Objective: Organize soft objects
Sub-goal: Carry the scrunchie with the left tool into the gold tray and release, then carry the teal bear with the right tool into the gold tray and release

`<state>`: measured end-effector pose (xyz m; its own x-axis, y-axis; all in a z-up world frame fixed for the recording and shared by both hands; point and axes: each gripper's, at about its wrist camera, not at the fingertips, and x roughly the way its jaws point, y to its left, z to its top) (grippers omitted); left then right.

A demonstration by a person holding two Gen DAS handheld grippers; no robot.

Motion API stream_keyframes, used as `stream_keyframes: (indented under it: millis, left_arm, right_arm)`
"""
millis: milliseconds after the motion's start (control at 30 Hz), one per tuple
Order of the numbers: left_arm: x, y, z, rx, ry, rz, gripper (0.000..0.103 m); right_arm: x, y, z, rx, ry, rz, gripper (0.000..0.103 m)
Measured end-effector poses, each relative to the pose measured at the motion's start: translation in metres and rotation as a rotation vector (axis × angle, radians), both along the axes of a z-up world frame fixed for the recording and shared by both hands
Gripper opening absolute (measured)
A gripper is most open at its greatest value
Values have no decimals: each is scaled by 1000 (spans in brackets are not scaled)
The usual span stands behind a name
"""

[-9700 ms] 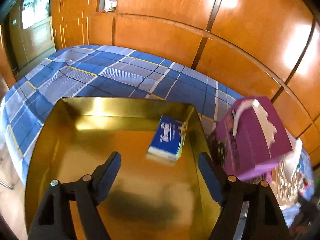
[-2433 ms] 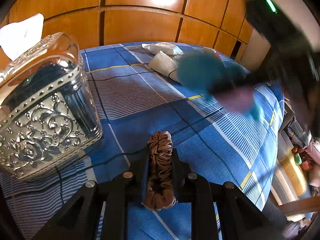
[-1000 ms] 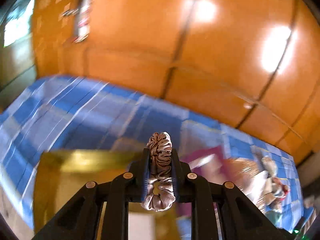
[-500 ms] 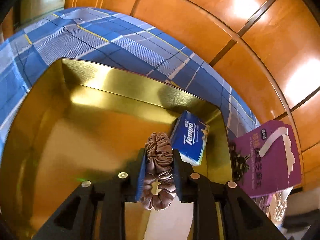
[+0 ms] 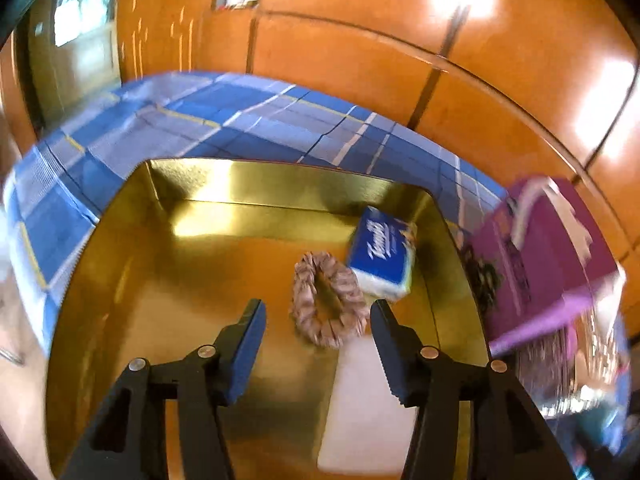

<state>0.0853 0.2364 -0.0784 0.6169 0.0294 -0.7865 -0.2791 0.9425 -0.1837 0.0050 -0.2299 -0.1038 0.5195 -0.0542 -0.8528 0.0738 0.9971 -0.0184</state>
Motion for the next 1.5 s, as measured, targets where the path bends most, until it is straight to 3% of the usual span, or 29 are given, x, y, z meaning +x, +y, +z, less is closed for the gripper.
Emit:
stream_keyframes:
  millis: [400,667,867,1000,1167,1367,1500]
  left_arm:
    - [-49,-50,7,96,-15,-103,56]
    - [-62,-53,11,119,-27,-120,56]
    - [-67,-47,16,120,-39,-106,56]
    - [-68,-43,19,121,-48,-97,56]
    - [-70,-26,21,122,-54,-48,56]
    - [-73,25,31,146,-76,102,56]
    - [-79,50,35,148,-93,183,56]
  right_arm:
    - [12,-9,8,66,31,-47,29]
    - [51,-5,62,65,-53,-20,28]
    - [96,28,118,43,-153,64,28]
    - [117,73,157,50,-232,170,28]
    - [112,157,183,127,-276,420,28]
    - [80,252,158,194,-211,704,28]
    - [62,309,119,194,-134,830,29]
